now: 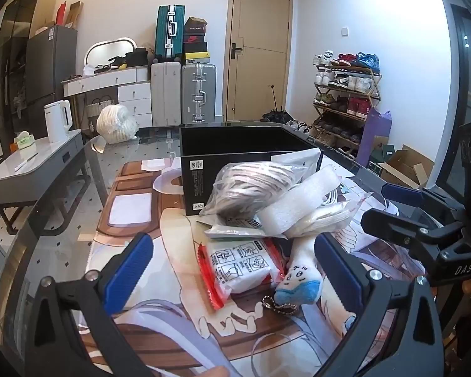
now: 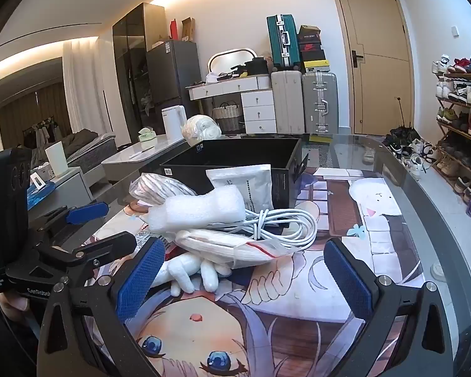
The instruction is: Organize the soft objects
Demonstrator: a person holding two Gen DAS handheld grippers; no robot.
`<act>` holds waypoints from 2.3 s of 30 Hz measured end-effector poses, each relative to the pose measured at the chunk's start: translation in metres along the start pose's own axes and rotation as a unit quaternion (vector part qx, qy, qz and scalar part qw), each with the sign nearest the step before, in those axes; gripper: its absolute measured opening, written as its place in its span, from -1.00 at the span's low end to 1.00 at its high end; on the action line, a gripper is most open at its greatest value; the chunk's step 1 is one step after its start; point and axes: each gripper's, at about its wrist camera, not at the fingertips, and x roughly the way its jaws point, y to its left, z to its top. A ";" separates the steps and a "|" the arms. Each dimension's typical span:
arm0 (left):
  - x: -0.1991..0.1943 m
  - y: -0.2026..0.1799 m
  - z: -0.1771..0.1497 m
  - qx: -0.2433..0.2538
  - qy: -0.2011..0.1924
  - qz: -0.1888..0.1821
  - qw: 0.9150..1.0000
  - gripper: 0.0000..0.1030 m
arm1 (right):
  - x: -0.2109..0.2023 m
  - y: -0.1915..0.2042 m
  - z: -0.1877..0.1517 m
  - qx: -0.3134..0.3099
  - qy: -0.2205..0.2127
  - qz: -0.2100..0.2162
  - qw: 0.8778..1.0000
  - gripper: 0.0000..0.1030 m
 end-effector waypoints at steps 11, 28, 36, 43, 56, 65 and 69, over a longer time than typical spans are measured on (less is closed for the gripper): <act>0.000 0.000 0.000 -0.006 0.000 -0.001 1.000 1.00 | 0.001 0.002 0.001 -0.003 0.002 -0.007 1.000 0.99; 0.001 0.004 0.000 -0.007 0.001 0.000 1.000 1.00 | 0.004 -0.004 -0.005 -0.006 0.005 -0.005 1.000 0.99; 0.002 0.004 -0.001 -0.007 0.001 0.000 1.000 1.00 | 0.005 -0.003 -0.004 -0.006 0.007 -0.006 1.000 0.99; 0.003 0.004 -0.001 -0.008 0.001 0.000 1.000 1.00 | 0.005 -0.003 -0.004 -0.007 0.007 -0.007 1.000 0.99; 0.003 0.004 -0.002 -0.008 0.002 0.000 1.000 1.00 | 0.005 -0.009 -0.005 -0.008 0.008 -0.007 1.000 0.99; 0.003 0.004 -0.001 -0.008 0.002 0.001 1.000 1.00 | 0.005 -0.008 -0.005 -0.009 0.009 -0.007 1.000 0.99; 0.005 0.007 -0.004 -0.009 0.004 0.002 1.000 1.00 | 0.005 -0.009 -0.006 -0.009 0.010 -0.007 1.000 0.99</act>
